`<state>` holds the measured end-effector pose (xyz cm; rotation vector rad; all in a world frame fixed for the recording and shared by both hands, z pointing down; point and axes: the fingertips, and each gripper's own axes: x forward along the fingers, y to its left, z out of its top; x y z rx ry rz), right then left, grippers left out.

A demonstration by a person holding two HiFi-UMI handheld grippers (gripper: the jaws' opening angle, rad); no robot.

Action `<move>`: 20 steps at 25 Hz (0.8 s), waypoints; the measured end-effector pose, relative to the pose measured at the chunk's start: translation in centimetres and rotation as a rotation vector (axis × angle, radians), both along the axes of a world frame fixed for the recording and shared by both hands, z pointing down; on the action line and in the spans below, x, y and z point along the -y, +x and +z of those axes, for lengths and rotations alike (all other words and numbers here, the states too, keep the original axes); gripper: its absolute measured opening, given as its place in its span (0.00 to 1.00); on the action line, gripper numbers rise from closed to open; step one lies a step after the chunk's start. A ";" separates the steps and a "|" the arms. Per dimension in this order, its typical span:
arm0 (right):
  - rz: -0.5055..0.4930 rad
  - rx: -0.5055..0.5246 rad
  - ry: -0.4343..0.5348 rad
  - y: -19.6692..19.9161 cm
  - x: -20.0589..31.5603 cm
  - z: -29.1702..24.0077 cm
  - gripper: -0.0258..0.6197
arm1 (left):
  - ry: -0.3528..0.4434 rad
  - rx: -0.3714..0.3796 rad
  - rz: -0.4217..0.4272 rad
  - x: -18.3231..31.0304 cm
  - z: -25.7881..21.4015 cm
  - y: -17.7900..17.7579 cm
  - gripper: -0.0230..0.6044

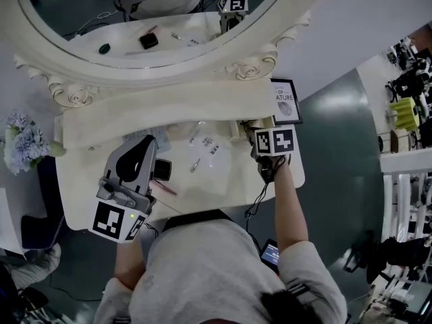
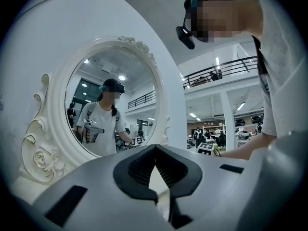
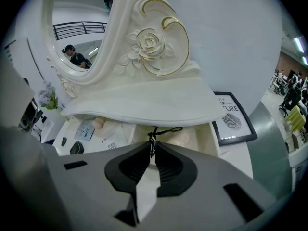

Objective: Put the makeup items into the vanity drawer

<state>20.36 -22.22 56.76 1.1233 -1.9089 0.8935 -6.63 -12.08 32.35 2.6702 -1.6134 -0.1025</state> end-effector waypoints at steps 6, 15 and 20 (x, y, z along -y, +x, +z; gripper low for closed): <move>0.027 0.050 0.041 -0.5 -0.6 -0.7 0.09 | 0.008 0.004 0.000 -0.8 -0.3 -0.3 0.06; 0.087 0.126 0.147 -1.0 -1.5 -2.4 0.17 | 0.027 0.010 -0.005 -2.5 -1.0 -1.0 0.06; 0.082 0.175 0.276 -2.1 -2.2 -5.1 0.09 | 0.040 0.016 -0.011 -3.5 -1.5 -1.7 0.06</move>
